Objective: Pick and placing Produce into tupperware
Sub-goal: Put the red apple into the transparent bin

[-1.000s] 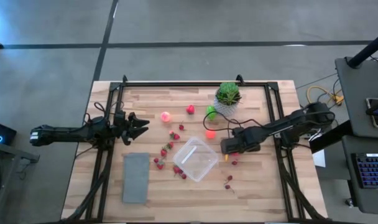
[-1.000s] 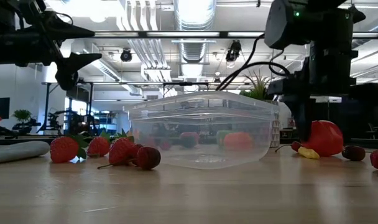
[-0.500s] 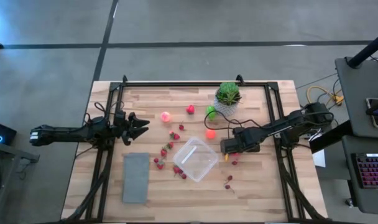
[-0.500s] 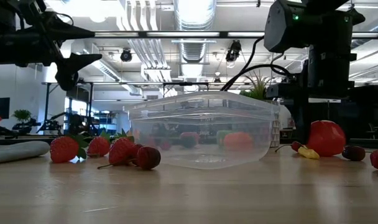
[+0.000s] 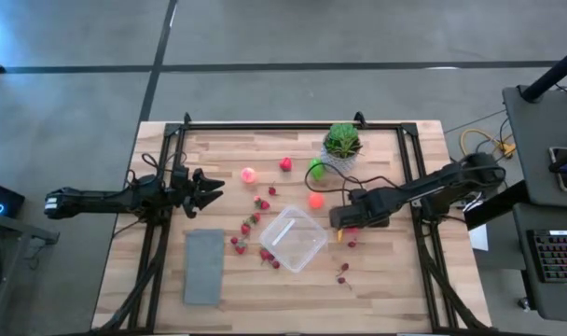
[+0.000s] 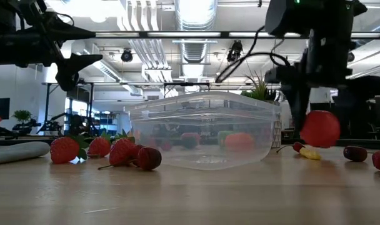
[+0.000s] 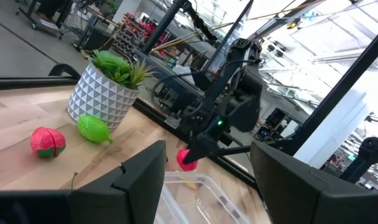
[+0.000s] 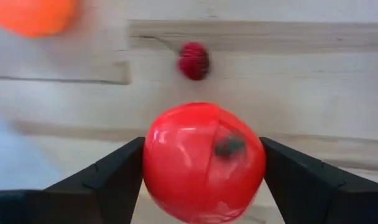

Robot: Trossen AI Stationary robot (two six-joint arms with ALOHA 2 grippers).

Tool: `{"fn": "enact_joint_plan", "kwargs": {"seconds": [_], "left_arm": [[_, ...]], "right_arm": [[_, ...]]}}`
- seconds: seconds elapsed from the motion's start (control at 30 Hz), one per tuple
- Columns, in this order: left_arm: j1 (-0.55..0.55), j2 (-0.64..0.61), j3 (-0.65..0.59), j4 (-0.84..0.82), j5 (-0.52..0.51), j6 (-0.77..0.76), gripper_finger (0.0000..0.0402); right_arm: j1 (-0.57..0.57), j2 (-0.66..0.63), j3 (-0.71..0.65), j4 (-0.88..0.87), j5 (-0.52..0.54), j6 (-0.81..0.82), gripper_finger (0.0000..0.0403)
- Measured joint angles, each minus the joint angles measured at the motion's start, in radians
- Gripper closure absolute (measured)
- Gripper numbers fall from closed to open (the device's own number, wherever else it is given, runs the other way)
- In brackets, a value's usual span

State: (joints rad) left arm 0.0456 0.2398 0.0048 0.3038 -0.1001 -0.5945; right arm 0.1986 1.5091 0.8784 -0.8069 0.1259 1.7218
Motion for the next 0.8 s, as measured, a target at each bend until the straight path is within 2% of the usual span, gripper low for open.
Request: {"fn": "enact_joint_plan", "kwargs": {"seconds": [0.23,0.43,0.67,0.8], "left_arm": [[0.000,0.000,0.000,0.000,-0.002,0.000,0.0181],[0.000,0.000,0.000,0.000,-0.002,0.000,0.0181],[0.000,0.000,0.000,0.000,-0.002,0.000,0.0181],[0.000,0.000,0.000,0.001,-0.007,0.006,0.0181]], "right_arm": [[0.000,-0.029,0.161,-0.012,0.023,-0.174,0.0129],[-0.003,0.008,0.264,-0.154,0.058,-0.226,0.0129],[-0.012,0.021,0.333,-0.072,0.054,-0.355,0.0129],[-0.030,0.020,0.341,0.060,-0.007,-0.458,0.0127]]}}
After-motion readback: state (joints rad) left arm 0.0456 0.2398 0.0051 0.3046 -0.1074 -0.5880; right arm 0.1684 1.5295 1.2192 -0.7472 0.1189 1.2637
